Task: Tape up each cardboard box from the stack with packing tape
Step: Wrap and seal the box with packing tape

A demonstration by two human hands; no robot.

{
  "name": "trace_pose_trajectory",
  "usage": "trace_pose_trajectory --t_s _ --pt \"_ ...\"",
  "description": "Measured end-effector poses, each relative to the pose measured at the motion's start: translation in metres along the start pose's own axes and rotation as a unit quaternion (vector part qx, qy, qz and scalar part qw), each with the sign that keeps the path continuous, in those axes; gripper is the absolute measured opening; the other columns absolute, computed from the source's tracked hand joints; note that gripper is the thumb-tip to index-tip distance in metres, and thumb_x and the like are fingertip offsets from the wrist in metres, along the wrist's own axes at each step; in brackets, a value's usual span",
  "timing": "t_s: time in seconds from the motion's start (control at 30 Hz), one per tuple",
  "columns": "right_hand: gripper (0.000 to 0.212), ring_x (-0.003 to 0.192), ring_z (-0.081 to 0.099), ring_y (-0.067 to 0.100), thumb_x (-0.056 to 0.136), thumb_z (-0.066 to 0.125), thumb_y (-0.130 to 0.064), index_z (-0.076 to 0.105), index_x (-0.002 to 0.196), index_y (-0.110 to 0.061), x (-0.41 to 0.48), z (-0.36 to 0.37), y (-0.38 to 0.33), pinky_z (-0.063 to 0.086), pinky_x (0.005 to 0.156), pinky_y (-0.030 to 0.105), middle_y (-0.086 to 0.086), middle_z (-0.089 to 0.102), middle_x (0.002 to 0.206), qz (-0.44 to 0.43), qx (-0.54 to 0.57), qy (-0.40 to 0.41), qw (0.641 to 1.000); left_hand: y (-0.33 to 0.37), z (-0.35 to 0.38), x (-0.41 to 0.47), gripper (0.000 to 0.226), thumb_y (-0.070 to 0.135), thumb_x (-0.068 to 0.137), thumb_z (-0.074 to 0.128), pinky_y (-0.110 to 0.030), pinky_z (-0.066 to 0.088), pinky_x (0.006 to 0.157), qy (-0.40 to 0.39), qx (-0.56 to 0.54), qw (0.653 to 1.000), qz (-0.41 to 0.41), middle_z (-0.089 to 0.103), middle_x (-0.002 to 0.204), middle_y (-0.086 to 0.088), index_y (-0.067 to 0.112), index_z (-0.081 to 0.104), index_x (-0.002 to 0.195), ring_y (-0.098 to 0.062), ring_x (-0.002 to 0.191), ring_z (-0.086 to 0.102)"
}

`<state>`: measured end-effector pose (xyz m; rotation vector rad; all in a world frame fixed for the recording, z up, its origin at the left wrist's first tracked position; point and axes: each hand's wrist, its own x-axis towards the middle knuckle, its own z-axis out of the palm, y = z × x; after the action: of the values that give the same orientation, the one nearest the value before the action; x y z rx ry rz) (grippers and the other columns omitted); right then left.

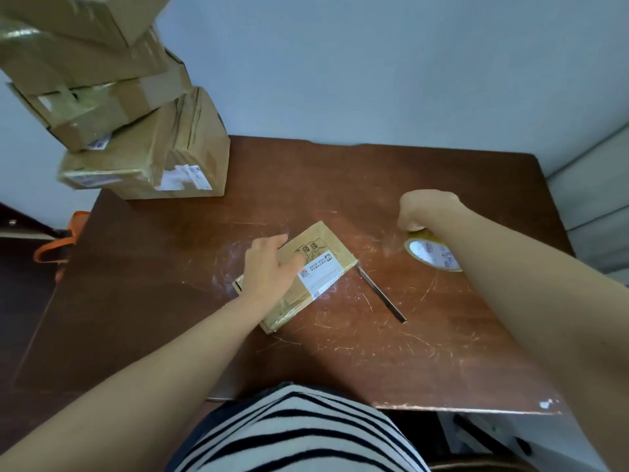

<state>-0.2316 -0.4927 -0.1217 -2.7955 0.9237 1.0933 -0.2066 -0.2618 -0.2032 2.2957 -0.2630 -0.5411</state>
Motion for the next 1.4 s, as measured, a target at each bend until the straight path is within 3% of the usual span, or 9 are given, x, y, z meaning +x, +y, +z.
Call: trace_pose_trajectory --t_s 0.07,0.17,0.3,0.4,0.7,0.83,1.07,1.17,1.4 --pt "0.014 0.077 0.054 0.023 0.086 0.048 -0.012 0.052 0.073 -0.017 -0.008 -0.009 -0.002 0.039 0.068 0.034 0.0 0.052 0.076 -0.01 -0.02 0.049 0.999 0.013 0.003 0.001 0.012 0.022 0.091 0.054 -0.027 0.038 0.077 -0.046 -0.132 0.988 -0.062 0.055 0.1 -0.002 0.016 0.06 0.099 -0.016 0.09 0.05" --pt "0.015 0.063 0.047 0.018 0.085 0.05 -0.012 0.05 0.07 -0.016 -0.028 -0.027 -0.006 0.037 0.065 0.033 0.001 0.051 0.073 -0.025 0.013 0.093 0.995 0.031 0.008 0.004 0.018 0.014 0.093 0.048 -0.024 0.038 0.055 -0.14 -0.305 0.922 -0.194 0.064 0.09 -0.011 0.003 0.062 0.096 -0.015 0.07 0.052" --pt "0.011 0.061 0.051 0.02 0.081 0.056 -0.015 0.063 0.076 -0.009 -0.049 -0.034 -0.016 0.04 0.06 0.029 0.004 0.056 0.07 -0.054 0.11 0.106 0.987 0.048 0.002 0.001 0.038 0.029 0.095 0.045 -0.023 0.044 0.062 -0.263 -0.474 0.787 -0.295 0.063 0.099 -0.021 -0.006 0.058 0.092 -0.023 0.088 0.059" --pt "0.019 0.069 0.059 0.025 0.078 0.06 -0.017 0.072 0.089 -0.006 -0.055 -0.022 -0.03 0.053 0.069 0.034 0.012 0.068 0.083 -0.068 0.142 0.103 0.982 0.047 -0.003 0.004 0.053 0.037 0.091 0.054 -0.022 0.051 0.064 -0.252 -0.549 0.735 -0.308 0.061 0.095 -0.022 -0.012 0.057 0.109 -0.024 0.082 0.061" --pt "0.033 0.074 0.059 0.012 0.084 0.066 -0.046 0.072 0.093 -0.015 -0.082 0.021 -0.072 0.048 0.066 0.027 0.001 0.068 0.089 -0.083 0.339 0.017 0.937 -0.002 -0.037 0.024 0.006 0.005 0.085 0.07 -0.017 0.05 0.056 -0.123 -0.48 0.834 -0.243 0.065 0.067 -0.005 0.003 0.065 0.081 -0.009 0.06 0.059" --pt "0.063 0.1 0.066 0.015 0.079 0.074 -0.035 0.047 0.136 -0.04 -0.089 0.065 -0.085 0.05 0.092 0.03 -0.007 0.068 0.113 -0.114 0.579 -0.048 0.806 -0.028 -0.054 0.035 0.013 0.01 0.087 0.069 -0.021 0.04 0.053 -0.097 -0.402 0.882 -0.227 0.062 0.067 -0.004 0.006 0.066 0.075 -0.01 0.054 0.049" --pt "0.034 0.098 0.066 0.018 0.08 0.072 -0.022 0.069 0.113 -0.033 -0.102 0.126 -0.099 0.051 0.082 0.026 -0.001 0.069 0.114 -0.186 0.765 -0.036 0.616 -0.059 -0.067 0.048 0.01 0.01 0.082 0.074 -0.02 0.036 0.046 -0.057 -0.318 0.918 -0.229 0.063 0.066 -0.004 0.004 0.067 0.078 -0.01 0.051 0.045" --pt "0.015 0.078 0.064 0.014 0.082 0.068 -0.02 0.071 0.096 -0.022 -0.107 0.136 -0.107 0.051 0.064 0.022 0.0 0.071 0.091 -0.175 0.744 0.025 0.644 -0.066 -0.071 0.052 0.012 0.01 0.08 0.076 -0.02 0.036 0.046 -0.037 -0.298 0.925 -0.235 0.065 0.069 -0.006 0.001 0.068 0.084 -0.009 0.052 0.045" --pt "0.008 0.077 0.068 0.004 0.084 0.072 -0.028 0.078 0.086 -0.024 -0.111 0.146 -0.103 0.05 0.068 0.013 -0.01 0.074 0.081 -0.125 0.579 0.039 0.805 -0.08 -0.059 0.041 0.009 0.012 0.082 0.075 -0.022 0.039 0.053 -0.042 -0.25 0.942 -0.219 0.066 0.074 -0.006 0.006 0.069 0.079 -0.012 0.058 0.046"
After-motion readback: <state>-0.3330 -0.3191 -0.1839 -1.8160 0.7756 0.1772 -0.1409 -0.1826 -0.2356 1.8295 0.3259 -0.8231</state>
